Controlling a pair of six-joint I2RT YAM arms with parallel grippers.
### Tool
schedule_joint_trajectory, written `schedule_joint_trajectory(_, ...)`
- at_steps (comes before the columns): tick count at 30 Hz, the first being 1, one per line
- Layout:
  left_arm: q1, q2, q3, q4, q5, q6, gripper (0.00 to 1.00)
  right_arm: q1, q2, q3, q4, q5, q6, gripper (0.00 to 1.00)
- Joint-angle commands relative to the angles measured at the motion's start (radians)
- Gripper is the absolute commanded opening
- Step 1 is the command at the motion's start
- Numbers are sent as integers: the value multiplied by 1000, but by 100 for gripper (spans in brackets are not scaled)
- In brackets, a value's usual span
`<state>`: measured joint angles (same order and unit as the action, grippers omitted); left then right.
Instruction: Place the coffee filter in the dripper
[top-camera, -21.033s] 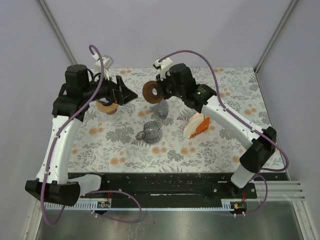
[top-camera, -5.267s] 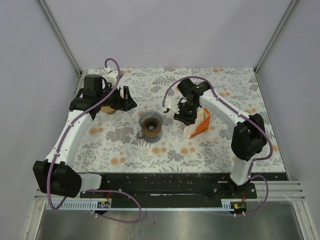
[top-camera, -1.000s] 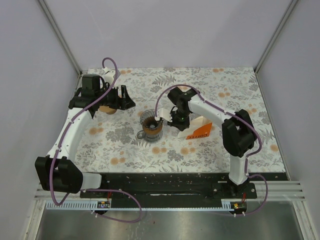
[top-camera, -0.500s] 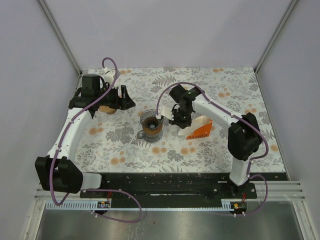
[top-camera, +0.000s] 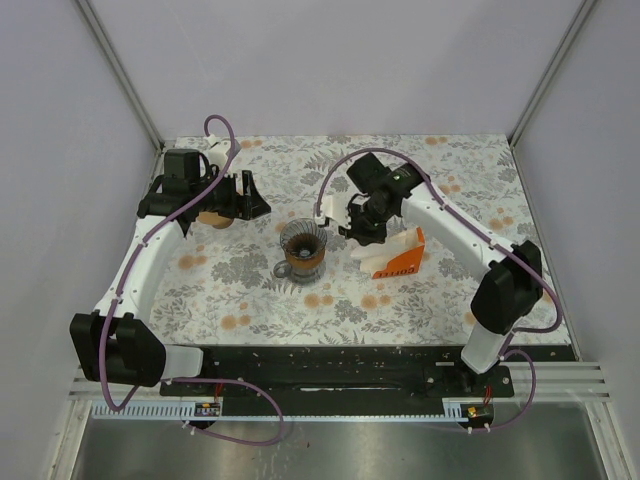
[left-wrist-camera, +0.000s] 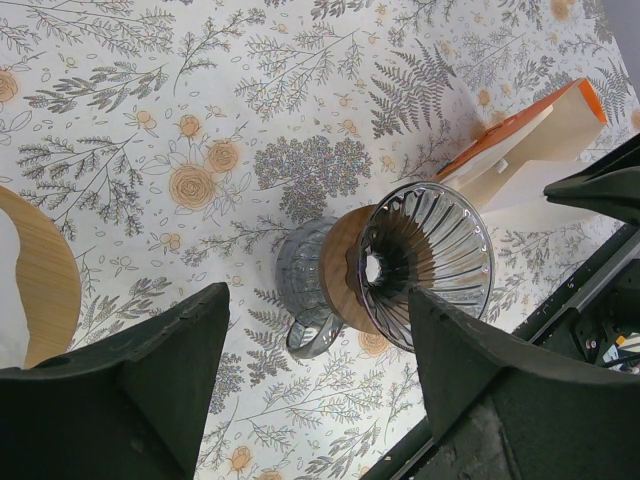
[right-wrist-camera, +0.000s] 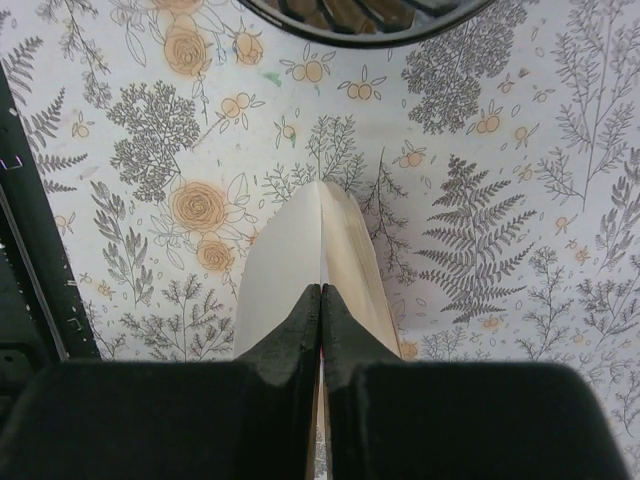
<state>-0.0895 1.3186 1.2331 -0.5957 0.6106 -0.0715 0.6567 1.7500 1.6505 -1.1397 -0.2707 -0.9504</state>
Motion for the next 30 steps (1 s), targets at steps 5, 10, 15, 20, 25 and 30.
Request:
schedule_joint_trajectory(5,7,-4,14,34,15,4,76,12,-79,120,-29,-91,84,0)
schedule_joint_trajectory(10,8,-10,31,19,11,12,76,11,-135,153,3,-82,145,0)
schedule_joint_trajectory(15,8,-12,80,-29,6,39,76,12,-211,172,107,-99,248,0)
schedule_joint_trajectory(20,10,-19,132,-73,2,62,76,23,-264,155,320,-93,418,0)
schedule_joint_trajectory(25,10,-21,180,-113,2,62,77,95,-262,105,590,-9,607,0)
schedule_joint_trajectory(30,11,-32,190,-125,-2,53,77,103,-319,-104,986,83,843,0)
